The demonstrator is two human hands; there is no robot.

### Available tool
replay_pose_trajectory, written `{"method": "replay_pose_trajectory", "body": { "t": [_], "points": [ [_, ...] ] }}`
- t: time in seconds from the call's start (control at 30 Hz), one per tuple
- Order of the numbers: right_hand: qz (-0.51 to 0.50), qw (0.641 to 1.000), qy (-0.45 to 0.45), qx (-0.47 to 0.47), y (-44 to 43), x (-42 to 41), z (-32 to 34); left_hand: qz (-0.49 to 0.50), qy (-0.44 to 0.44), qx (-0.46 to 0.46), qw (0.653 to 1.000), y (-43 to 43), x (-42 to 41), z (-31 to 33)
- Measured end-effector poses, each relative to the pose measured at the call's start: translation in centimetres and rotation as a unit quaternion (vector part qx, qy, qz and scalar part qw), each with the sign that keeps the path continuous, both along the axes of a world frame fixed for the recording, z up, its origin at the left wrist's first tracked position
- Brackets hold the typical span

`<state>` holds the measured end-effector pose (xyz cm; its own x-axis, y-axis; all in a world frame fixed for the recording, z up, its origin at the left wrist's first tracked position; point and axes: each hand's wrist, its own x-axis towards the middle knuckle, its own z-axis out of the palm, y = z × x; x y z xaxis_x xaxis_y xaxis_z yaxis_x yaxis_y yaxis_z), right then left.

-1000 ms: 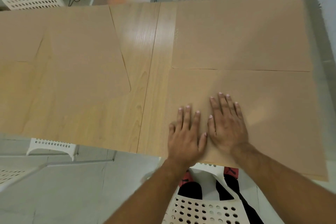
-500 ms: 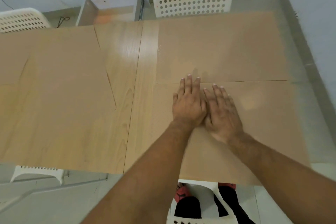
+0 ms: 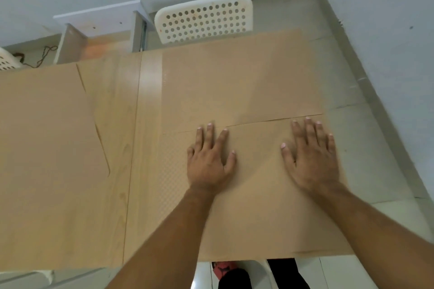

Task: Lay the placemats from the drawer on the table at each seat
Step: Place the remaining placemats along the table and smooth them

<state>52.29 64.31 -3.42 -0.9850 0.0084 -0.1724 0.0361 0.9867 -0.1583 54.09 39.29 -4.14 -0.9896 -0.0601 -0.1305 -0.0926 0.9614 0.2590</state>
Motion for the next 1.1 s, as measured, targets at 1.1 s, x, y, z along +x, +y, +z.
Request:
{"method": "replay_pose_trajectory", "body": {
  "t": [1.1],
  "points": [
    [0.236, 0.955, -0.049, -0.172, -30.6, 14.9, 9.0, 0.160, 0.107, 0.081, 0.978, -21.2, 21.1, 8.6]
  ]
}}
